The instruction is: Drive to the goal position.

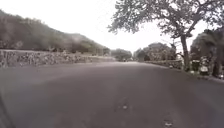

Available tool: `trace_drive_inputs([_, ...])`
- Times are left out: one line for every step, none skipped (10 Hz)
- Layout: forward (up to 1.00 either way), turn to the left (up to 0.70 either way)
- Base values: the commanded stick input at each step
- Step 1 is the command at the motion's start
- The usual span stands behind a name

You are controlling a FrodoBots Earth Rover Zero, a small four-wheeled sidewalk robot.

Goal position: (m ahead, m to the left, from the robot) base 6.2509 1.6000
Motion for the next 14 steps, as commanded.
trace_drive_inputs([0.70,0.00])
trace_drive_inputs([0.70,0.00])
trace_drive_inputs([0.70,-0.24])
trace_drive_inputs([0.70,0.00])
trace_drive_inputs([0.70,0.00])
trace_drive_inputs([0.70,0.00])
trace_drive_inputs([0.70,0.00])
trace_drive_inputs([0.70,0.00])
trace_drive_inputs([0.70,0.00])
trace_drive_inputs([0.70,0.00])
trace_drive_inputs([0.70,0.00])
trace_drive_inputs([0.70,0.00])
trace_drive_inputs([0.70,0.00])
trace_drive_inputs([0.70,0.00])
